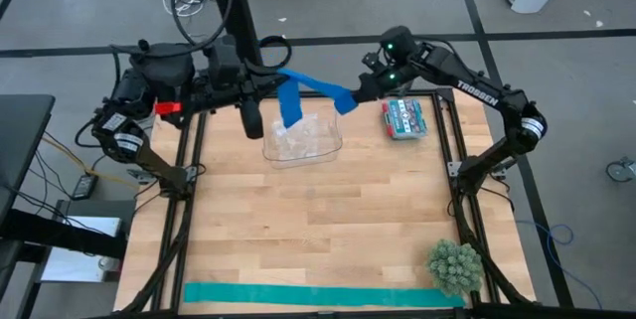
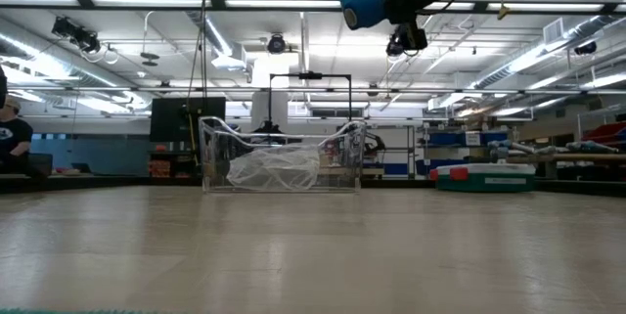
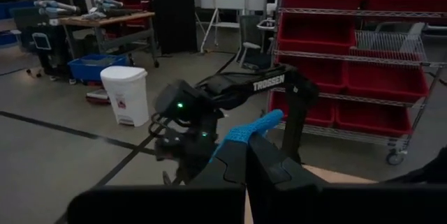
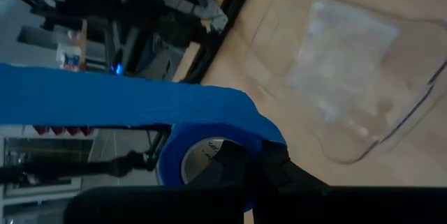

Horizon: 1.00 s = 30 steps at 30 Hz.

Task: Roll bandage

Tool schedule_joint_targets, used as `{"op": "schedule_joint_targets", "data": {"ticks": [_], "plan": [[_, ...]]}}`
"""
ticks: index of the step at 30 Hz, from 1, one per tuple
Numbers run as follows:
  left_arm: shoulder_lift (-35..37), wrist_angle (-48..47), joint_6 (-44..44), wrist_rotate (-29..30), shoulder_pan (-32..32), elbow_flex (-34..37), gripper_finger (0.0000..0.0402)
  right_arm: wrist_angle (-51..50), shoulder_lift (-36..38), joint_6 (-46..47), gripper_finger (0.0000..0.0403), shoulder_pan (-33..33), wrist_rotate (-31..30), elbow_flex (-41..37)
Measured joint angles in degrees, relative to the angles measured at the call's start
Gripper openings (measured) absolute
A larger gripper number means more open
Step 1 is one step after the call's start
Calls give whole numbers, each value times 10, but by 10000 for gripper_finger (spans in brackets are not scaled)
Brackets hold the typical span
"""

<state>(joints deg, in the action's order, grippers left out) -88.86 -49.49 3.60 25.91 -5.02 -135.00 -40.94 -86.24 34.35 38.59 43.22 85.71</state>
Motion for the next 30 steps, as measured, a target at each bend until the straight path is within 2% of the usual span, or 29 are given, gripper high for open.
{"op": "schedule_joint_targets", "data": {"ticks": [9,19,24,30], "plan": [[-16,33,4,21,-19,0,1,36,0,21,0,38,2,0],[-8,35,7,88,-26,0,1,110,0,85,0,57,46,0],[-1,33,-28,118,-26,0,1,153,0,113,0,58,81,0],[15,36,-49,136,-26,0,1,169,0,121,0,55,95,0]]}}
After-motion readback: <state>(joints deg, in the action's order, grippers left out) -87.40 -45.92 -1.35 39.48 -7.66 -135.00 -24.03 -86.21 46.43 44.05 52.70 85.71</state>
